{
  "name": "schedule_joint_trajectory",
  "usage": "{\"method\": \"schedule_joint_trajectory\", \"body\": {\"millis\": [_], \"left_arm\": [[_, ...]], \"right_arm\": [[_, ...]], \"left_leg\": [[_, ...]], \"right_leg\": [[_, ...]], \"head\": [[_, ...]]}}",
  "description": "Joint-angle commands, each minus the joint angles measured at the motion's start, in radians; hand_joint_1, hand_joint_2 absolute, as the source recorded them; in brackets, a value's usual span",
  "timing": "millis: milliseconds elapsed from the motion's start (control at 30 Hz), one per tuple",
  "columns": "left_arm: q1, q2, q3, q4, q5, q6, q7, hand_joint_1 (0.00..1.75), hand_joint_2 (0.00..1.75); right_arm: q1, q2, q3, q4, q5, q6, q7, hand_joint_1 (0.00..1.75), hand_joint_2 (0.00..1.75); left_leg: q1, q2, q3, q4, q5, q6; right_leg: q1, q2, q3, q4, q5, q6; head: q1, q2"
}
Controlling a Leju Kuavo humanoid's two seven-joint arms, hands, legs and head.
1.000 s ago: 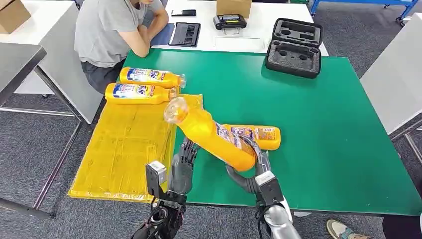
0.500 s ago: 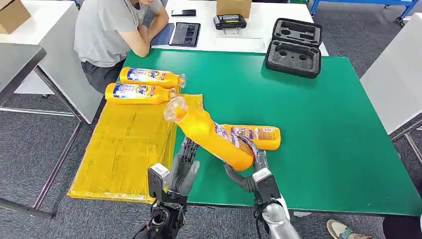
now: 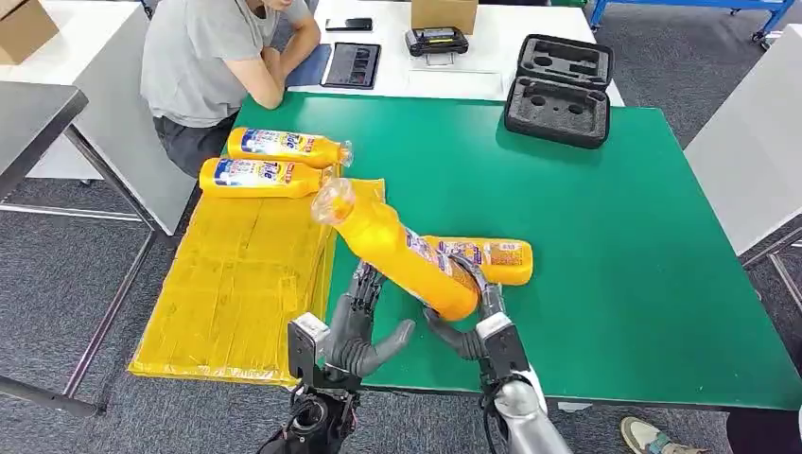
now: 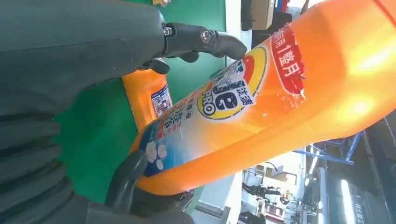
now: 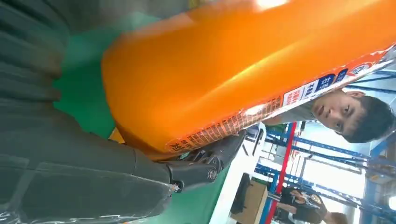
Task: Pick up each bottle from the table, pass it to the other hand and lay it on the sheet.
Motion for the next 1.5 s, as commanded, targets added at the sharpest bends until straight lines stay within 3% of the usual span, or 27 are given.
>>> {"method": "schedule_joint_trajectory", "body": {"millis": [33,133,567,1500], "left_arm": [[-0.085,0.007,-0.025,0.098,0.025,-0.007,0.003,0.0,1.75],[-0.093,0.006,-0.024,0.104,0.03,-0.012,0.003,0.0,1.75],[-0.102,0.004,-0.005,0.111,0.049,-0.009,0.003,0.0,1.75],[-0.058,0.033,0.042,0.006,0.038,0.056,0.003,0.0,1.75]], "right_arm": [[-0.082,0.045,0.121,0.096,0.042,-0.068,-0.003,1.75,1.75],[-0.081,0.04,0.145,0.097,0.05,-0.088,-0.003,1.75,1.75],[-0.065,0.021,0.19,0.088,0.047,-0.1,-0.003,1.75,1.75],[-0.006,-0.009,0.142,0.058,0.027,-0.128,-0.003,1.75,1.75]], "left_leg": [[0.001,0.004,0.009,-0.001,-0.003,-0.002],[0.0,0.001,0.003,-0.001,0.0,-0.001],[0.0,0.001,0.006,-0.001,-0.002,-0.001],[0.0,0.001,0.005,-0.001,-0.002,-0.001]], "right_leg": [[0.001,0.004,0.007,-0.001,-0.002,-0.003],[0.0,0.001,0.002,-0.001,0.0,-0.001],[0.0,0.001,0.006,-0.001,-0.002,-0.002],[0.0,0.001,0.004,-0.001,-0.001,-0.001]], "head": [[-0.001,0.0],[-0.001,0.0],[0.0,0.0],[0.0,0.0]]}}
